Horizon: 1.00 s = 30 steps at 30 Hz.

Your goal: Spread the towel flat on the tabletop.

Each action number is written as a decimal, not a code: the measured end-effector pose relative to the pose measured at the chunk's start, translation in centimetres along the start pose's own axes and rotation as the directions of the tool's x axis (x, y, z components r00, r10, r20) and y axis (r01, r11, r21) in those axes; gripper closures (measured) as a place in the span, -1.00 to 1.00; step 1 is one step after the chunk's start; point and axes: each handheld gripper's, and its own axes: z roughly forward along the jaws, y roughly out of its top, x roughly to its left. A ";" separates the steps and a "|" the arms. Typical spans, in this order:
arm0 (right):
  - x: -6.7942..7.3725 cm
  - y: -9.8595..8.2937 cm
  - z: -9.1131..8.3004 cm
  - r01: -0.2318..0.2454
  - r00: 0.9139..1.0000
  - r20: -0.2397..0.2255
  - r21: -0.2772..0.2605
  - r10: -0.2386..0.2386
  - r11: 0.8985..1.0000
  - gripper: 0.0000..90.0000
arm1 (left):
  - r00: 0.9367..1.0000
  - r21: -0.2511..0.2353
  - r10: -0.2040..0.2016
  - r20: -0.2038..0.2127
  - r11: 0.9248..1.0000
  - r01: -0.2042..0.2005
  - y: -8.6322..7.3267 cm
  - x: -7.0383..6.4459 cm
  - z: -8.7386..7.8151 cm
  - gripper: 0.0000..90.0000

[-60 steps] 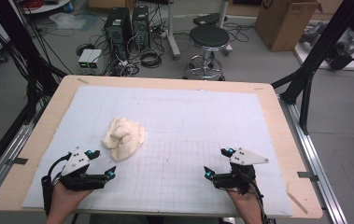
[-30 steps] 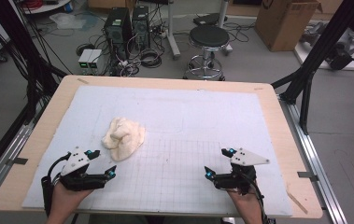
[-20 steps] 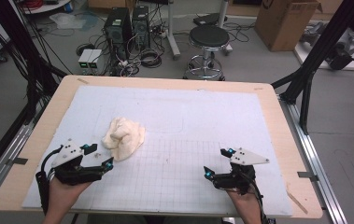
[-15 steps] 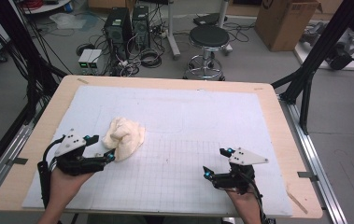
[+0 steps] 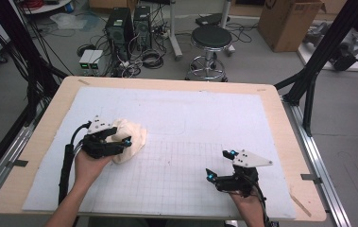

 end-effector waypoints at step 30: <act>0.6 0.0 0.6 0.041 0.999 -0.030 0.036 -0.040 0.998 -0.76 | 0.998 0.111 -0.062 -0.016 0.992 0.064 -1.2 1.3 3.4 0.77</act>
